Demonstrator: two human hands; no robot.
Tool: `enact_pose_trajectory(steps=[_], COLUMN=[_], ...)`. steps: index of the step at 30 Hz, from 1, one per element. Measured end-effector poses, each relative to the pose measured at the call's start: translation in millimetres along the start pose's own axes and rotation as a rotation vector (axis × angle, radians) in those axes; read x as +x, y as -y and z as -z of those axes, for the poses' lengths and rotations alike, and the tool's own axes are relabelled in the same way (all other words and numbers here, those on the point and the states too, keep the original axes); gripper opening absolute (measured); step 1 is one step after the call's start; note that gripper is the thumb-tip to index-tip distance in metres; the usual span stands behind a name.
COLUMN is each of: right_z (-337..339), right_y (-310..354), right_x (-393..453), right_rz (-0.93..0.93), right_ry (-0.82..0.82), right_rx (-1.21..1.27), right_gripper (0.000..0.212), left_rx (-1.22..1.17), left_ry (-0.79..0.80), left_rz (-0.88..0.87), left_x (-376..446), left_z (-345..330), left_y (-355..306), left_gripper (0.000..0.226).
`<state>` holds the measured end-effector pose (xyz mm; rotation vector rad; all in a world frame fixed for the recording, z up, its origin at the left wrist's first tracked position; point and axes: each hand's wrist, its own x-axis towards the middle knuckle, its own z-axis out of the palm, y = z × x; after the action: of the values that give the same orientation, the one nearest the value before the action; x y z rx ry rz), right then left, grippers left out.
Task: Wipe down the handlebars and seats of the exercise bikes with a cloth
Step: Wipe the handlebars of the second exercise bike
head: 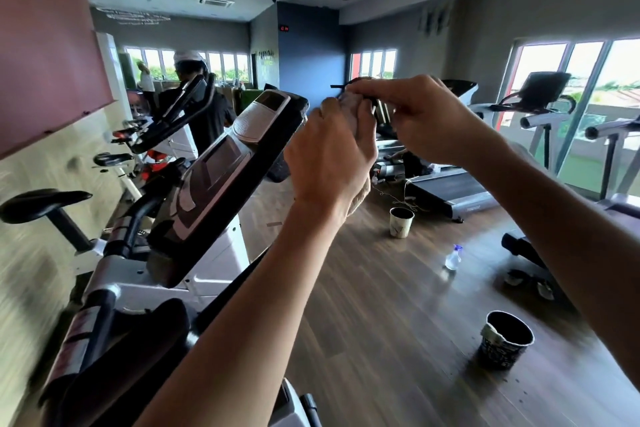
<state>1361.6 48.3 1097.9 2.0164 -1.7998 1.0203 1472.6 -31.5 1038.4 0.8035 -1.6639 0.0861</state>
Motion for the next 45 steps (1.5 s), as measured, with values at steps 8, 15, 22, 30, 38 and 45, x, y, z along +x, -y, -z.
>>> enact_pose_trajectory(steps=[8,15,22,30,38,45], right_z=[-11.0,-13.0,-13.5,-15.1,-19.7,-32.4], right_y=[-6.1,-11.5,-12.1,-12.4,-13.0,-32.3], right_x=[2.7,3.7,2.0,-0.4,-6.4,-1.3], right_rz=[0.012,-0.015,0.013,0.004,0.023,0.199], right_ry=[-0.057,-0.041,-0.046,-0.045,-0.097,-0.153], right_rx=[-0.013,0.021,-0.002,0.073,0.127,0.292], right_gripper=[0.079,0.084,0.085,0.081,0.076,0.065], left_rx=[0.197,0.043,0.364,0.105,0.076,0.100], left_ry=[0.077,0.069,0.140,0.112,0.357,0.329], left_rz=[-0.046,-0.056,-0.114,-0.131,-0.154,-0.157], left_x=[-32.0,-14.6,-51.6,-9.8,-59.0,-69.0], left_z=[2.3,1.4,9.0,3.4,41.7,52.4], left_y=[14.9,9.8,19.5,8.7,26.6,46.6], left_gripper=[0.048,0.045,0.047,0.042,0.057,0.073])
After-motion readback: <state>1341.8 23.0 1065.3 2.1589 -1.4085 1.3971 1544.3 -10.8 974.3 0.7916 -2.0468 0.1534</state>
